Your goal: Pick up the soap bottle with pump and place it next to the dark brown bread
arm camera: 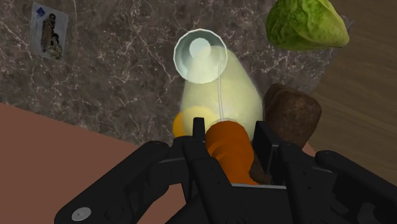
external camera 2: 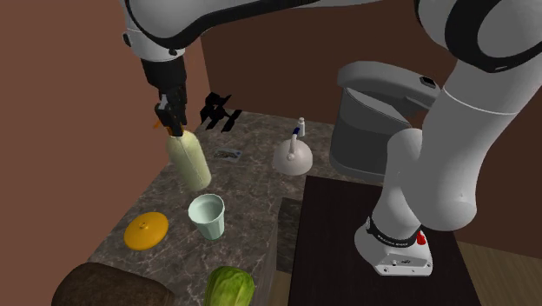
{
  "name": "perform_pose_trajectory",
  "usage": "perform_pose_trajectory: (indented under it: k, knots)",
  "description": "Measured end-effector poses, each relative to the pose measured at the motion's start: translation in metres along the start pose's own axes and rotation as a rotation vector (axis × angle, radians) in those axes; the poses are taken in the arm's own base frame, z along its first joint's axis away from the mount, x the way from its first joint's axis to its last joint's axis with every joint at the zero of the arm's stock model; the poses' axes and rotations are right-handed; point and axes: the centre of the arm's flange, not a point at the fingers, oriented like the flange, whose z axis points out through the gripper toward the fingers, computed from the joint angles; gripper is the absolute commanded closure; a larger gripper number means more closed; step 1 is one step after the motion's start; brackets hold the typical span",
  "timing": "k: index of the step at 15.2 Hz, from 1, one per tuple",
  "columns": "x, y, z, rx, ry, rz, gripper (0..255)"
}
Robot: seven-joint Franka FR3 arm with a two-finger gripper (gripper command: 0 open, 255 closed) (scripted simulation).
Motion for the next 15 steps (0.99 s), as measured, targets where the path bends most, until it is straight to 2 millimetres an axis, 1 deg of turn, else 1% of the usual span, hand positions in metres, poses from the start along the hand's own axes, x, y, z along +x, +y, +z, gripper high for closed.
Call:
perform_pose_trajectory:
  k: [2, 3, 5, 7, 8, 9, 11, 15]
  knots:
    - [0.014, -0.025, 0.002, 0.0, 0.0, 0.0, 255]
    - [0.024, -0.036, 0.003, 0.0, 0.0, 0.0, 255]
    - [0.035, -0.056, 0.003, 0.0, 0.0, 0.0, 255]
    - [0.05, -0.079, 0.006, 0.0, 0.0, 0.0, 255]
    - [0.056, -0.094, 0.007, 0.0, 0.0, -0.001, 255]
    - [0.063, -0.103, 0.007, 0.0, 0.0, -0.001, 255]
    - [0.067, -0.11, 0.013, 0.0, 0.0, 0.0, 255]
    - [0.067, -0.113, 0.033, 0.0, -0.001, 0.001, 255]
